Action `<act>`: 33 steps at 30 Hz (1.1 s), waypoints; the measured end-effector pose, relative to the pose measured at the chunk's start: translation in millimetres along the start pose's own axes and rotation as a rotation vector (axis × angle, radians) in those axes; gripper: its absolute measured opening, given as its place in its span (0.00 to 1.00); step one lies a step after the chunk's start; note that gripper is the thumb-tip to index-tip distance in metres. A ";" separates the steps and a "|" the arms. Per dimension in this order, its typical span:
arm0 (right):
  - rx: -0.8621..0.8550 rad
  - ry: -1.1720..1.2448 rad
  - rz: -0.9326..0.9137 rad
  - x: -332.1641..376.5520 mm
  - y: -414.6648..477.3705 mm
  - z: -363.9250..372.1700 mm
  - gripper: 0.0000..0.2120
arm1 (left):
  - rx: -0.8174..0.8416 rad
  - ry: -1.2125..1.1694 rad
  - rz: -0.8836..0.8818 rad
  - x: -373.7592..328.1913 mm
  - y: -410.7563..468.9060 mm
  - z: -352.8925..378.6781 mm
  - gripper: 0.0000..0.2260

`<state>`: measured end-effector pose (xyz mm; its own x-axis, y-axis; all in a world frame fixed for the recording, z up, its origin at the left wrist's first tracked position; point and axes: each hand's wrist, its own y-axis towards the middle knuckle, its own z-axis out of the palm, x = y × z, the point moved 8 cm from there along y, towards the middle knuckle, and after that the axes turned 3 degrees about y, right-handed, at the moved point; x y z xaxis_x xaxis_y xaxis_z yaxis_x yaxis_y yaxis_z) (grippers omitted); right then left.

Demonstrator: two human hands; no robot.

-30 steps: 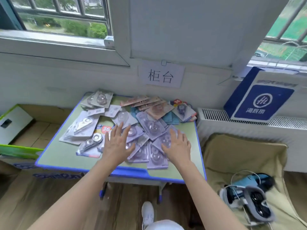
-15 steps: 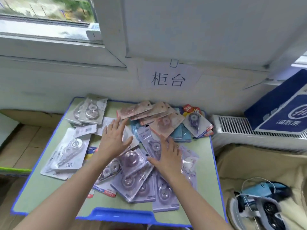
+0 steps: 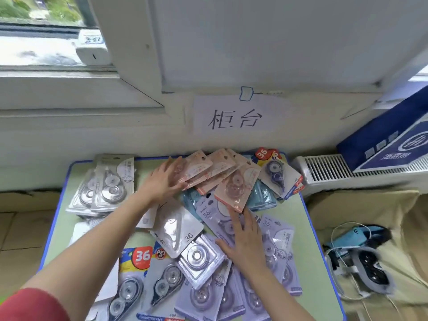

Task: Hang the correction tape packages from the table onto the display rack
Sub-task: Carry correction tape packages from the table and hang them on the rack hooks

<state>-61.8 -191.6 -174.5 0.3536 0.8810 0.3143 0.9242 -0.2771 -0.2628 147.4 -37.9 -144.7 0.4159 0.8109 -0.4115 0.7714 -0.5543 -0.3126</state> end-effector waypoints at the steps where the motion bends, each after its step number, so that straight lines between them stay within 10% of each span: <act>1: 0.003 0.006 0.003 0.0 0.2 0.2 0.42 | 0.041 -0.028 0.011 1.6 5.3 3.8 0.36; 33: -0.116 0.057 -0.058 -27.9 -98.6 -28.6 0.37 | -0.327 0.128 -0.053 -62.0 -154.0 26.0 0.38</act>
<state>-158.6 -199.9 -131.3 0.3038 0.8744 0.3784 0.9526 -0.2717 -0.1368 -9.8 -7.7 -93.3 0.4121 0.8656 -0.2846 0.8983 -0.4382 -0.0318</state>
